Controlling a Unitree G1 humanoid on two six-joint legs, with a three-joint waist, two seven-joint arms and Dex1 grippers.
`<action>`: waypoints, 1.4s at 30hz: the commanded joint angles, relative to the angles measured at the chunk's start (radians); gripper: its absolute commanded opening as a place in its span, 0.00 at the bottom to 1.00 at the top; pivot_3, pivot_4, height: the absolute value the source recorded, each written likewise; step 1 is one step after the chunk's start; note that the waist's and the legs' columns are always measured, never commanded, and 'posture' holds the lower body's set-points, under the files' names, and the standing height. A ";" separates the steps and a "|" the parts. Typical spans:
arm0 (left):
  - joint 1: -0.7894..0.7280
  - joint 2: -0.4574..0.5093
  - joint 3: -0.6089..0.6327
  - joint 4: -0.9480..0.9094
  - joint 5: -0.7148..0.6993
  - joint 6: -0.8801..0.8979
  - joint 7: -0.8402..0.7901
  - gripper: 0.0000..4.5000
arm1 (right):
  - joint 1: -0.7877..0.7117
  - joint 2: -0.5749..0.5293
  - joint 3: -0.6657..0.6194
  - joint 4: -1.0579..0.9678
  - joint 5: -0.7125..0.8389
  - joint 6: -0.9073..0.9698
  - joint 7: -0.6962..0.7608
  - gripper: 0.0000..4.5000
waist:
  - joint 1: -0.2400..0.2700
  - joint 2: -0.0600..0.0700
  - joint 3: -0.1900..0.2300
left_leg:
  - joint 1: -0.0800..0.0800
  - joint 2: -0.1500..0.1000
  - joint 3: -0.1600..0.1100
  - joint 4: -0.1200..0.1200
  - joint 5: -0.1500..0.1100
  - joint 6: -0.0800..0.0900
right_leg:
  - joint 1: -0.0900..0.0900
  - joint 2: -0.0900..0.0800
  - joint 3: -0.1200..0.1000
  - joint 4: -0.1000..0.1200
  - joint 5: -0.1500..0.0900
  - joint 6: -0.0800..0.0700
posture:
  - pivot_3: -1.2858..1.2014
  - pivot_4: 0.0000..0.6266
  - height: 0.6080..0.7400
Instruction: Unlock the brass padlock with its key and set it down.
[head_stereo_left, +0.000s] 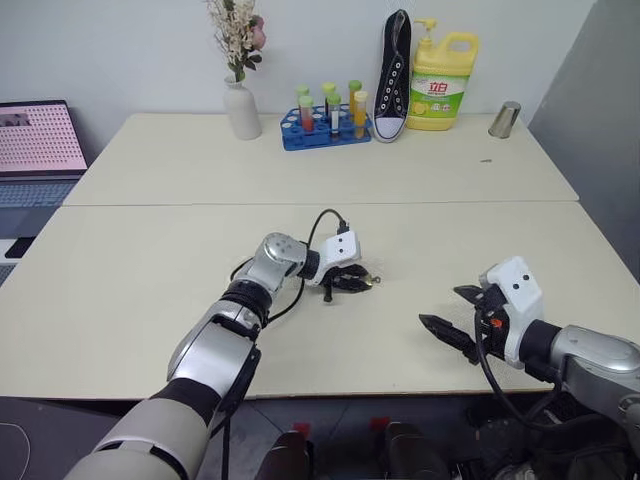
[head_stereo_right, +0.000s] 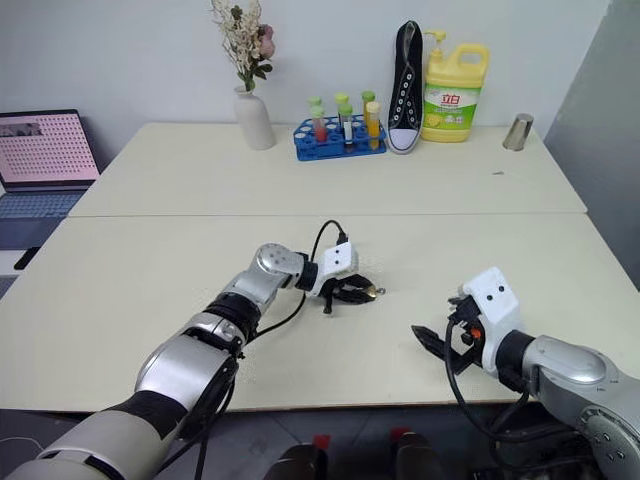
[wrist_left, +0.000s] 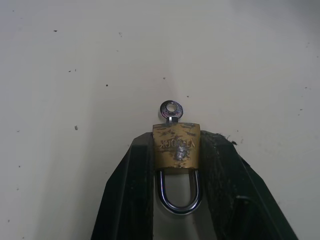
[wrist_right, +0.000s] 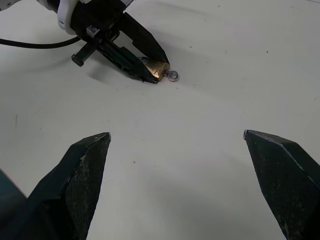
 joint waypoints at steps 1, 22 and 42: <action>0.110 0.072 0.023 -0.150 -0.020 -0.057 -0.035 0.22 | -0.015 -0.037 0.040 -0.010 -0.051 -0.119 0.058 1.00 | -0.011 0.000 0.000 | 0.000 0.000 0.000 0.000 0.000 0.000 | 0.000 0.000 0.000 0.000 0.000 0.000 | 0.52 0.24 1.00; 0.662 0.355 0.267 -1.000 0.125 -0.817 0.416 0.22 | -0.221 0.060 0.336 0.323 -0.090 -0.453 0.429 1.00 | 0.021 0.000 0.001 | -0.004 -0.001 0.000 0.000 0.000 -0.001 | -0.003 -0.002 0.000 -0.003 0.000 -0.001 | 0.52 0.24 1.00; 0.666 0.433 0.201 -1.030 0.196 -0.808 0.581 0.22 | -0.436 0.193 0.395 0.415 0.036 -0.207 0.386 0.79 | 0.013 0.001 0.001 | -0.004 -0.001 -0.001 0.000 0.000 0.000 | -0.004 -0.002 0.000 -0.001 0.000 -0.001 | 0.52 0.24 1.00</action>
